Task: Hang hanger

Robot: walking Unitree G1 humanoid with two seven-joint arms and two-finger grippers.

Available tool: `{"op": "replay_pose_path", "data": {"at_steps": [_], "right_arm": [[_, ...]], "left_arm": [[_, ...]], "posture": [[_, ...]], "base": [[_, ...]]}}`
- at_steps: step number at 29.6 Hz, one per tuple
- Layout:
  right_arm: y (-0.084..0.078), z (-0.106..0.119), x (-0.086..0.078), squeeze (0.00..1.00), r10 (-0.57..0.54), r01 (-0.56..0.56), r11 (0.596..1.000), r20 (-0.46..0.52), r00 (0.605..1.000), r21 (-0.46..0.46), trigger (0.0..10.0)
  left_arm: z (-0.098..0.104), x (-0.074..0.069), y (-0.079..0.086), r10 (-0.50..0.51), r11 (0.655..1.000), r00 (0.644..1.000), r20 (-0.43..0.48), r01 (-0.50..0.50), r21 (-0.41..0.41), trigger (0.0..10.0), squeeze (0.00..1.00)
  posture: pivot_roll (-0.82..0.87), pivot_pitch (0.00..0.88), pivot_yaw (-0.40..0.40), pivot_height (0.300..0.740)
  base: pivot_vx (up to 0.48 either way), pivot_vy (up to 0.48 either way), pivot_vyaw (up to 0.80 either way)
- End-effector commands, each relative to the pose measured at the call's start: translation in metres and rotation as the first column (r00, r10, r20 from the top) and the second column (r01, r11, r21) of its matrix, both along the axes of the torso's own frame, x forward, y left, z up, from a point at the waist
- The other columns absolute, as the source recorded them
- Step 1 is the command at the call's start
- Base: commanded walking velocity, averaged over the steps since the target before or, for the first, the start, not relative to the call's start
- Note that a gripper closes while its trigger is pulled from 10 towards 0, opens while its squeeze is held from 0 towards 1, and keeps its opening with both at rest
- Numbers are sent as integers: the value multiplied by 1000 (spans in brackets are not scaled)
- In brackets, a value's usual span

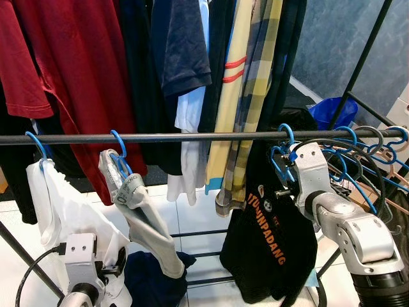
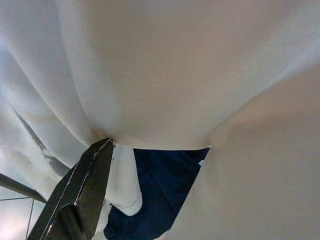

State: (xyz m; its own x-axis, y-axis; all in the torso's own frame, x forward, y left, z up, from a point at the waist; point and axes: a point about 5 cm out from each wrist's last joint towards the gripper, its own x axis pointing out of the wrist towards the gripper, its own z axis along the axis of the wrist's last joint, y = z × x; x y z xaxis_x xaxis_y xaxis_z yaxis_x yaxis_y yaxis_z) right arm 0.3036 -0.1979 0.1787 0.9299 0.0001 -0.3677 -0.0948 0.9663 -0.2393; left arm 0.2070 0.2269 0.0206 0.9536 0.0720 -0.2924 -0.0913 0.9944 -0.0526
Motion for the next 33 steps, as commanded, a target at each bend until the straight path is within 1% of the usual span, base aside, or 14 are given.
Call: {"op": "replay_pose_path", "data": {"at_steps": [1, 2, 5, 6, 9, 12, 13, 15, 16, 20, 21, 24, 33], "right_arm": [[5, 19, 2, 0, 34, -36, 999, 100, 994, 23, 0], [9, 20, 0, 0, 53, -57, 998, 105, 993, 35, 0], [10, 18, -1, 0, 60, -64, 997, 101, 993, 36, 0], [13, 14, -4, 0, 75, -78, 996, 77, 994, 37, 0], [16, 9, -8, 0, 90, -93, 995, 58, 994, 40, 0], [18, 8, -9, 0, 103, -105, 994, 52, 993, 38, 0], [21, 6, -11, 0, 128, -130, 991, 50, 990, 35, 0], [21, 6, -11, 0, 128, -130, 991, 50, 990, 35, 0], [24, 5, -12, 0, 146, -148, 988, 49, 988, 33, 0], [25, 5, -12, 0, 162, -164, 986, 43, 986, 32, 0], [25, 2, -13, 0, 182, -182, 983, 24, 983, 22, 0], [24, 0, -15, 0, 204, -204, 979, 1, 979, 14, 0], [22, 2, -17, 0, 267, -267, 964, -19, 963, 15, 0]], "left_arm": [[-2, -2, 0, -4, 1000, 1000, -7, 4, -4, 10000, 0], [-2, -2, 0, -10, 1000, 1000, -10, 10, -10, 10000, 0], [-2, -2, 0, -13, 1000, 1000, -13, 13, -16, 10000, 0], [-3, -2, -1, -19, 1000, 1000, -18, 19, -20, 10000, 0], [-3, -2, -1, -24, 999, 999, -25, 23, -23, 10000, 0], [-4, -2, -1, -26, 999, 999, -30, 25, -25, 10000, 0], [-4, -2, -1, -28, 999, 999, -33, 27, -27, 10000, 0], [-4, -2, -1, -28, 999, 999, -33, 27, -27, 10000, 0], [-4, -2, -1, -32, 999, 999, -34, 31, -28, 10000, 0], [-4, -2, -1, -35, 999, 999, -35, 35, -27, 10000, 0], [-4, -2, -1, -40, 999, 999, -36, 39, -26, 10000, 0], [-4, -3, -1, -49, 999, 998, -36, 49, -22, 10000, 0], [-4, -6, -1, -80, 997, 996, -36, 79, -20, 10000, 0]], "posture": [[-93, 0, -28, 740], [-96, 0, -28, 740], [-96, 0, -28, 740], [-97, 0, -27, 740], [-97, 0, -27, 740], [-101, 0, -27, 740], [-101, 0, -27, 740], [-101, 0, -27, 740], [-101, 0, -27, 740], [-104, 0, -27, 740], [-105, 0, -26, 740], [-107, 0, -26, 740], [-109, 0, -26, 740]], "base": [[0, 0, 0], [0, 0, 0], [0, 0, 0], [0, 0, 0], [0, 0, 0], [0, 0, 0], [0, 0, 0], [0, 0, 0], [-247, 0, 0], [-279, 0, 0], [-307, 0, 0], [-309, 0, 0], [-314, 0, 0]]}}
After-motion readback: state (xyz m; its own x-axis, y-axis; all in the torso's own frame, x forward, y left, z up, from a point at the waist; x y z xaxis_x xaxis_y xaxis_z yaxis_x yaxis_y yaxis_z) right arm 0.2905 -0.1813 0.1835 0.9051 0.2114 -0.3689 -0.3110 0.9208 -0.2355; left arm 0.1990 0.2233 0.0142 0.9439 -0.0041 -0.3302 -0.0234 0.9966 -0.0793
